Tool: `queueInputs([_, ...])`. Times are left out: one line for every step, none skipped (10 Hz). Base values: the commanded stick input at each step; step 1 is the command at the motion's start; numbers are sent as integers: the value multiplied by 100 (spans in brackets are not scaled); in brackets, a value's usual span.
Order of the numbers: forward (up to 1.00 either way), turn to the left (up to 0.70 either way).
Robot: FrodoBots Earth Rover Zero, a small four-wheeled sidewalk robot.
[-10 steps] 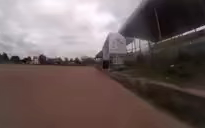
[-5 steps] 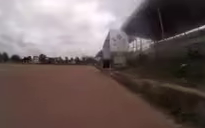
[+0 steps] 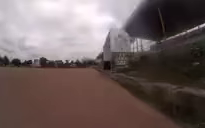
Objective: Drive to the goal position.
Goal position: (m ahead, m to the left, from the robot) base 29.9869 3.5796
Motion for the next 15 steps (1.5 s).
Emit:
queueInputs([100, 0])
queueInputs([100, 0])
queueInputs([100, 0])
queueInputs([100, 0])
queueInputs([100, 0])
queueInputs([100, 0])
queueInputs([100, 0])
queueInputs([100, 0])
queueInputs([100, 2])
queueInputs([100, 6])
queueInputs([100, 4])
queueInputs([100, 1])
queueInputs([100, 0])
queueInputs([100, 0])
queueInputs([100, 0])
